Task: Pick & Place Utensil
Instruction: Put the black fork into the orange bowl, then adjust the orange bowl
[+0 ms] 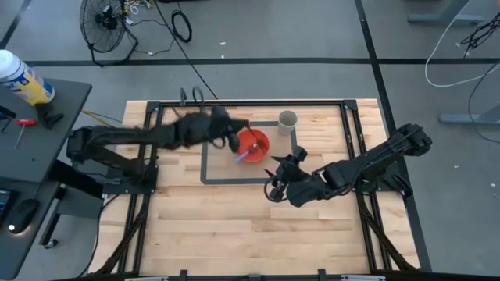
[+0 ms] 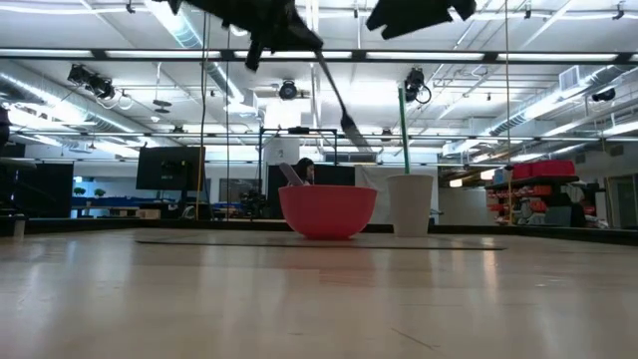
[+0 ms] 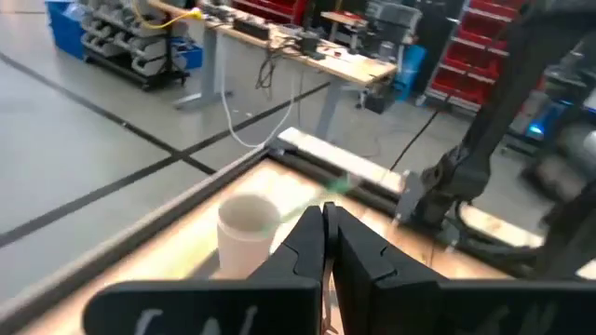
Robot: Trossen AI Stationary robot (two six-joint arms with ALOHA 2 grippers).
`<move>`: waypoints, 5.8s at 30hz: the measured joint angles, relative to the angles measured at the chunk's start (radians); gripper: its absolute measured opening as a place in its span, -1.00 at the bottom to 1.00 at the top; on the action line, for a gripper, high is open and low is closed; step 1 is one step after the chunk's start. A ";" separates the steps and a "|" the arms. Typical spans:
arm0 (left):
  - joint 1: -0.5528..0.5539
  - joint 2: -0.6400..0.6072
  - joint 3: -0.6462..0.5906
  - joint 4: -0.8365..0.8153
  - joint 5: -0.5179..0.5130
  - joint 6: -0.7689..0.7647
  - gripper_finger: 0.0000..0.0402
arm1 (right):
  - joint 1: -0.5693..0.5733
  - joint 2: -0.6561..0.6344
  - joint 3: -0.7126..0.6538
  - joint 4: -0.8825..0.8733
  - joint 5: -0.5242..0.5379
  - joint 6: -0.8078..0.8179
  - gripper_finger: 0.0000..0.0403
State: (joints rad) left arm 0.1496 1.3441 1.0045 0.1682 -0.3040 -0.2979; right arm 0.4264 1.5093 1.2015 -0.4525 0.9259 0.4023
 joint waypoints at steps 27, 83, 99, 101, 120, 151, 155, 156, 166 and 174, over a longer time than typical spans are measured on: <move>0.404 0.329 0.182 -0.193 0.681 -0.049 -0.94 | 0.022 0.021 -0.212 0.123 -0.028 0.187 0.02; 0.415 0.336 0.182 -0.371 0.503 0.007 -0.03 | 0.009 0.021 -0.212 0.157 -0.078 0.165 0.02; 0.398 0.255 0.182 -0.477 0.427 0.031 -0.06 | 0.009 0.021 -0.212 0.183 -0.078 0.138 0.02; 0.386 0.255 0.182 -0.474 0.427 0.032 -0.06 | 0.009 0.021 -0.212 0.183 -0.078 0.136 0.02; 0.342 0.259 0.182 -0.474 0.327 0.048 -0.06 | 0.009 0.021 -0.212 0.175 -0.071 0.129 0.02; 0.238 0.373 0.181 -0.375 0.306 -0.010 -0.06 | 0.000 0.021 -0.212 0.154 -0.071 0.120 0.02; 0.214 0.373 0.181 -0.361 0.298 -0.010 -0.06 | 0.000 0.021 -0.212 0.154 -0.071 0.120 0.02; 0.209 0.373 0.181 -0.360 0.297 -0.010 -0.06 | 0.000 0.021 -0.212 0.154 -0.071 0.120 0.02; 0.129 0.418 0.183 -0.346 0.297 -0.012 -0.06 | 0.000 0.021 -0.212 0.157 -0.072 0.119 0.02; 0.088 0.449 0.181 -0.328 0.260 -0.007 -0.06 | -0.003 0.020 -0.212 0.167 -0.078 0.112 0.02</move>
State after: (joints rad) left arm 0.2373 1.7930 1.1858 -0.1599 -0.0441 -0.3054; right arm 0.4237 1.5295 0.9894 -0.2857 0.8474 0.5138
